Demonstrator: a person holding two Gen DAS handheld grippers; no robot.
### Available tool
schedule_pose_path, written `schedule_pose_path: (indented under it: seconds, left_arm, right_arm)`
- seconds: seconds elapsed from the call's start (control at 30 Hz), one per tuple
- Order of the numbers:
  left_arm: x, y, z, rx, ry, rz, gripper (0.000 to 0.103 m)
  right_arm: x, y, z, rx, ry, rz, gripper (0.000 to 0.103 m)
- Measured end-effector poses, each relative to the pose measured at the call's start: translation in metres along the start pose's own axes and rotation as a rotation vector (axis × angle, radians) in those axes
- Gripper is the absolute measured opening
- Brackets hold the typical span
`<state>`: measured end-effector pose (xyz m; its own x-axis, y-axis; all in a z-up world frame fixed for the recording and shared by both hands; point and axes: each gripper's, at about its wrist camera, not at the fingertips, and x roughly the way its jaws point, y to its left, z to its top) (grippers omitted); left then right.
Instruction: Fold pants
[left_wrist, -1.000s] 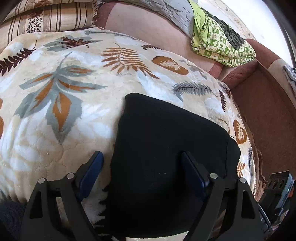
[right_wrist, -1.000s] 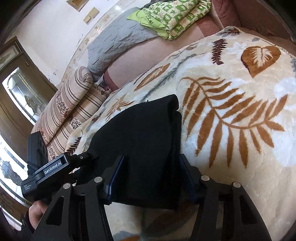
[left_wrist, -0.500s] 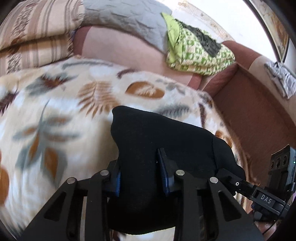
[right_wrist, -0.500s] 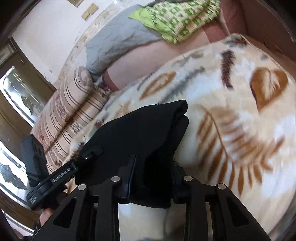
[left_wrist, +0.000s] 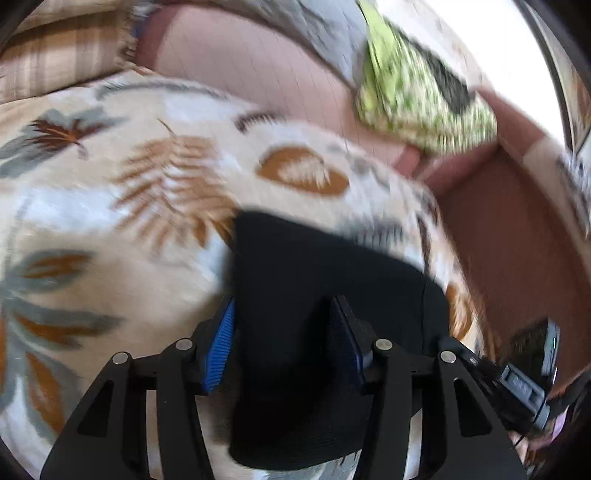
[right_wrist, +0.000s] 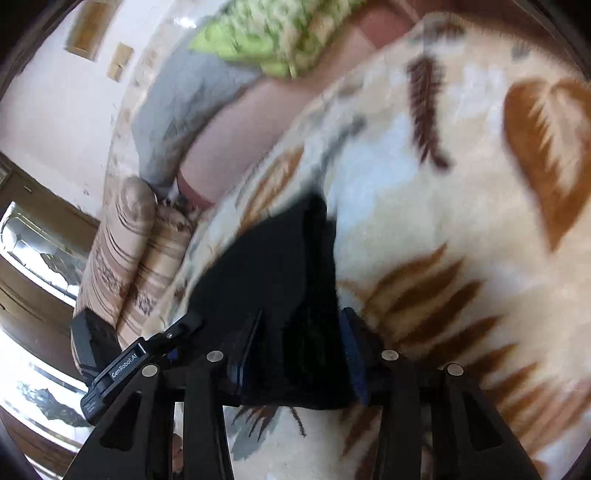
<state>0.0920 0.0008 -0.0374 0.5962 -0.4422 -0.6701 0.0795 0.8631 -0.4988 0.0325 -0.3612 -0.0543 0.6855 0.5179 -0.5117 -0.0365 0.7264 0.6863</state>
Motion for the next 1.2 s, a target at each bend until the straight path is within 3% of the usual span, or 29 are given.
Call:
schedule_pose_path:
  seconds: [0.13,0.2,0.23,0.3,0.37,0.43,0.47,0.53,0.57,0.73,0.9,1.2]
  left_arm:
    - [-0.035,0.021,0.003,-0.092,-0.122,-0.039,0.050]
    - [-0.044,0.014,-0.001,-0.063,-0.144,-0.089,0.050]
    - [-0.045,0.006,-0.003,-0.026,-0.142,-0.112,0.050]
    - [-0.039,-0.013,-0.009,0.064,-0.112,-0.137,0.058]
    - [-0.025,-0.030,-0.020,0.135,-0.052,-0.148,0.069]
    - [-0.006,-0.038,-0.028,0.162,0.031,-0.151,0.076]
    - [0.006,-0.039,-0.033,0.180,0.080,-0.124,0.080]
    - [0.010,-0.042,-0.037,0.223,0.086,-0.082,0.081]
    - [0.008,-0.045,-0.036,0.230,0.092,-0.089,0.088]
    - [0.007,-0.050,-0.035,0.227,0.112,-0.147,0.103]
    - [0.010,-0.041,-0.030,0.139,0.111,-0.195,0.103]
    - [0.010,-0.015,-0.020,-0.031,0.101,-0.347,0.103]
  right_arm:
    - [-0.037,0.047,-0.015,-0.337,-0.121,-0.074,0.045]
    - [-0.036,0.068,-0.030,-0.471,-0.114,-0.089,0.037]
    - [-0.032,0.076,-0.037,-0.514,-0.096,-0.086,0.028]
    - [-0.018,0.085,-0.044,-0.568,-0.053,-0.097,0.019]
    - [0.002,0.084,-0.048,-0.579,0.014,-0.149,0.018]
    - [0.031,0.066,-0.056,-0.526,0.167,-0.207,0.017]
    - [0.031,0.064,-0.056,-0.523,0.160,-0.199,0.016]
    - [0.030,0.067,-0.056,-0.522,0.151,-0.198,0.016]
    - [0.030,0.067,-0.058,-0.525,0.147,-0.202,0.016]
    - [0.025,0.069,-0.060,-0.531,0.123,-0.198,0.016]
    - [0.026,0.073,-0.062,-0.562,0.109,-0.225,0.016]
    - [0.029,0.071,-0.059,-0.525,0.148,-0.220,0.017]
